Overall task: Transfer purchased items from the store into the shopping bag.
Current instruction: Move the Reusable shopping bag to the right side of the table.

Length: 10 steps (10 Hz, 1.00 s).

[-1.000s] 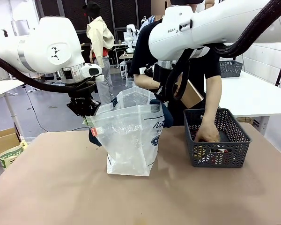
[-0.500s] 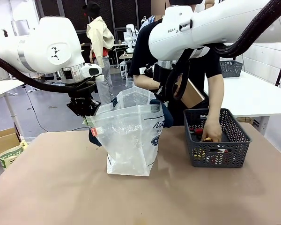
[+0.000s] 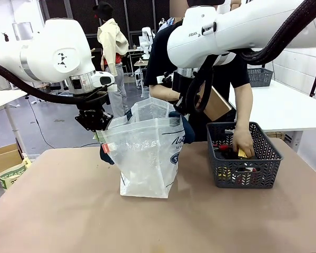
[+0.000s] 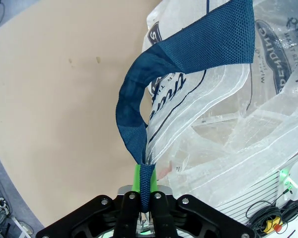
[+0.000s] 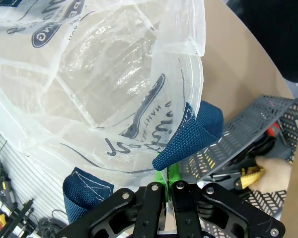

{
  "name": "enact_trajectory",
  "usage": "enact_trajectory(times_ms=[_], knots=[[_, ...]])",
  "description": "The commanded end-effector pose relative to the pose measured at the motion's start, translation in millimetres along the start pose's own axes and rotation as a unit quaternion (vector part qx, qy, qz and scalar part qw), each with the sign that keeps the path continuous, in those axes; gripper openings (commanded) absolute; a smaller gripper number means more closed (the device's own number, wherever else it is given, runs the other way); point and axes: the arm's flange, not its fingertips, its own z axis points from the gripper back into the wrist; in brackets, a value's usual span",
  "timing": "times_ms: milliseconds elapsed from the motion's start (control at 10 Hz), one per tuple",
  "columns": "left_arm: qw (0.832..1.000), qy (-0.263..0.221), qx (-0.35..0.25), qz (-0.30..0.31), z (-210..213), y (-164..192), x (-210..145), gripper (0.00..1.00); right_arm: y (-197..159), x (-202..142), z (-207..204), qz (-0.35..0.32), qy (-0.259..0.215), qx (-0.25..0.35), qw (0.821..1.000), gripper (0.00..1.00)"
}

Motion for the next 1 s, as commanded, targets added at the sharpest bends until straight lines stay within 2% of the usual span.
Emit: enact_trajectory(times_ms=[0, 300, 700, 900], knots=[[1.000, 0.002, 0.004, 0.008, 0.3, 2.5, -1.6, 0.00, -1.7, -1.8, -2.1, -0.001, 0.003, 0.000, 1.000, 0.00], [1.000, 0.000, 0.000, 0.000, 0.0, 0.0, 0.0, 0.00, -1.7, -1.8, -2.1, -0.001, 0.003, 0.000, 1.000, 0.00], [0.996, -0.032, -0.064, 0.051, 6.0, 13.1, 7.3, 0.00, -1.7, -1.8, -2.1, -0.001, 0.003, 0.000, 1.000, 0.00], [0.995, -0.029, -0.071, 0.058, 2.1, 16.8, 6.9, 0.00, -1.7, -1.8, -2.1, -0.001, 0.003, 0.000, 1.000, 0.00]])
